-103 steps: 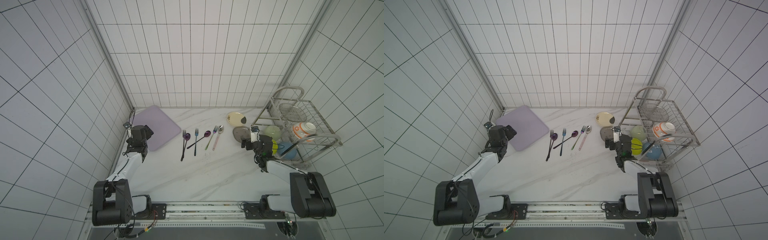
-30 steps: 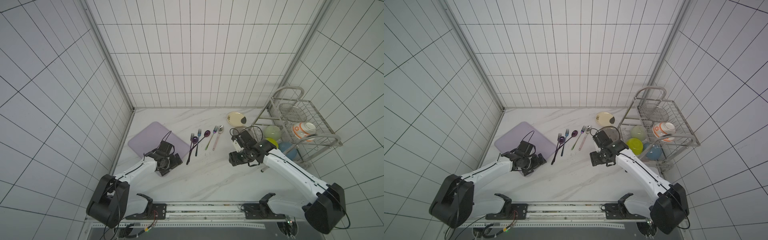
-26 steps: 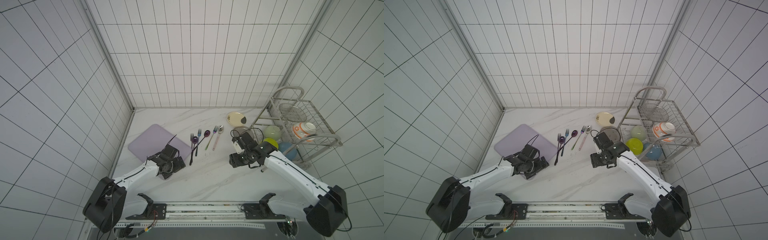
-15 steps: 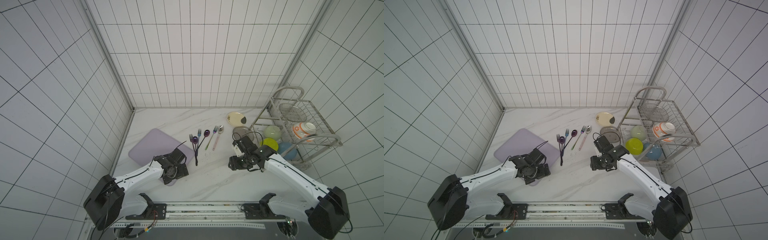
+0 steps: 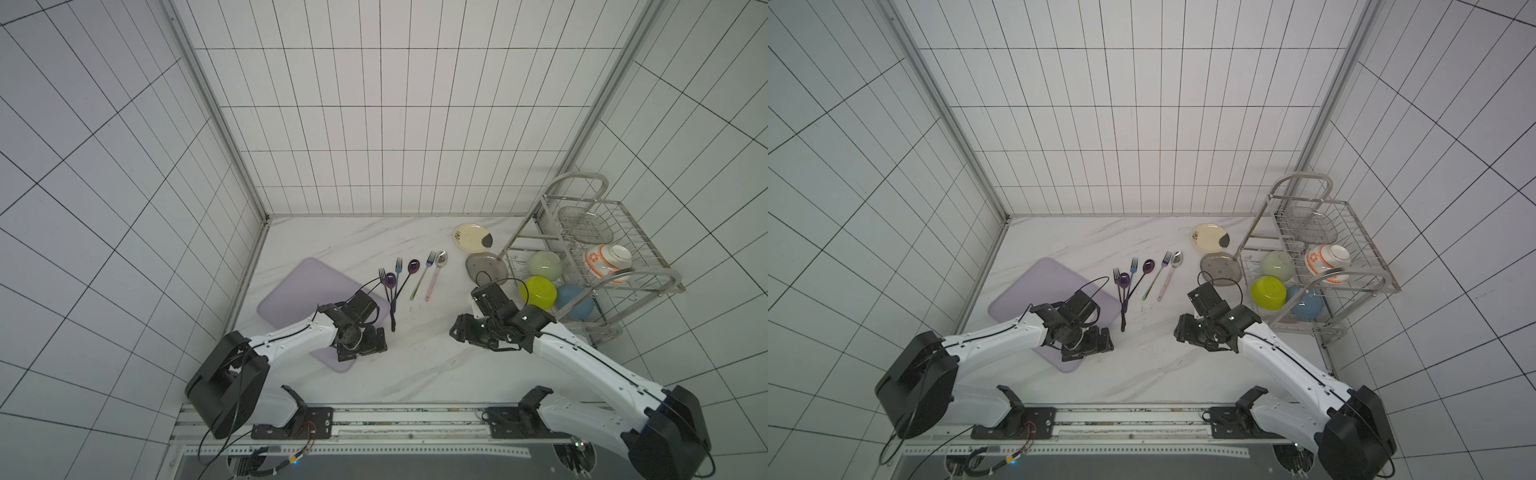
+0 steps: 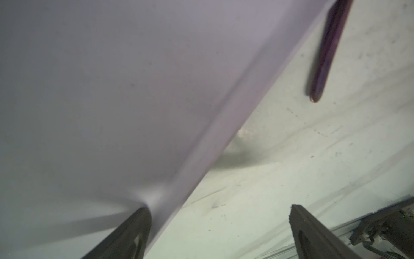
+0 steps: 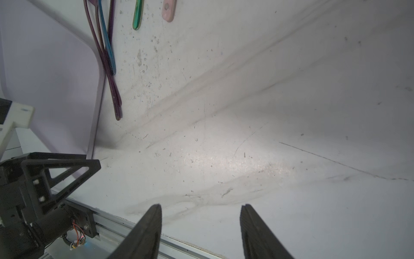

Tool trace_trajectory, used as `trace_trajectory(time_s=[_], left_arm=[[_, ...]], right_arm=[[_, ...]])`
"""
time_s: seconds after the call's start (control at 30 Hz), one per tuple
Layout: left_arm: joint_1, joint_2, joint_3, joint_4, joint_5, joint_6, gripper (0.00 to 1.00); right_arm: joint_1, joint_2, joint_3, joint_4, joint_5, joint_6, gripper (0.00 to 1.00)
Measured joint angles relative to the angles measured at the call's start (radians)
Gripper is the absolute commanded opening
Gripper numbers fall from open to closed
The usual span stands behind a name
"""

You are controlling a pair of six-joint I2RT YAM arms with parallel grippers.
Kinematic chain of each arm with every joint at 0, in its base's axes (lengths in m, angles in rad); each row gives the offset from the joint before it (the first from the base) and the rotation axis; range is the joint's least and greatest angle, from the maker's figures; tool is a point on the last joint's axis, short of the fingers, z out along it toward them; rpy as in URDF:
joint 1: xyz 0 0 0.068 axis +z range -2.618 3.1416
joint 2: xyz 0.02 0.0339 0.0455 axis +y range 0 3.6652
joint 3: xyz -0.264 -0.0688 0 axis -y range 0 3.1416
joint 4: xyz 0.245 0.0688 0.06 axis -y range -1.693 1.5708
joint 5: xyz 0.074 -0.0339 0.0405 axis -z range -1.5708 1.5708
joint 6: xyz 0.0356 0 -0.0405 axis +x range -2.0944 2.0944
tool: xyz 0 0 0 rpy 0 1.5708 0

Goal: Set the spoon and fork side by side
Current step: Move the tray to the center of the board.

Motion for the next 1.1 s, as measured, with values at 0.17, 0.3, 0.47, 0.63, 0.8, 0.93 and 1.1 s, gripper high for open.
trace_trajectory(time_s=[0.17, 0.3, 0.47, 0.63, 0.8, 0.93, 1.1], left_arm=[[-0.124, 0.041, 0.021, 0.076, 0.076, -0.008, 0.98], [-0.168, 0.063, 0.054, 0.072, 0.109, -0.007, 0.98], [-0.114, -0.025, 0.155, -0.068, -0.010, 0.017, 0.98], [0.159, -0.241, 0.185, -0.209, -0.189, 0.041, 0.97], [0.325, -0.407, 0.146, -0.284, -0.286, 0.073, 0.96], [0.327, -0.423, 0.141, -0.311, -0.301, 0.089, 0.98], [0.327, -0.413, 0.141, -0.331, -0.298, 0.104, 0.98]], right_arm=[[0.000, 0.003, 0.000, 0.015, 0.014, 0.079, 0.55], [0.019, 0.023, -0.001, 0.027, 0.027, 0.135, 0.53], [0.098, 0.098, 0.003, 0.074, 0.057, 0.200, 0.52], [0.217, 0.267, 0.082, 0.151, 0.094, 0.285, 0.51], [0.316, 0.470, 0.212, 0.273, 0.112, 0.387, 0.46], [0.373, 0.613, 0.294, 0.349, 0.123, 0.472, 0.43], [0.406, 0.704, 0.314, 0.389, 0.123, 0.561, 0.38]])
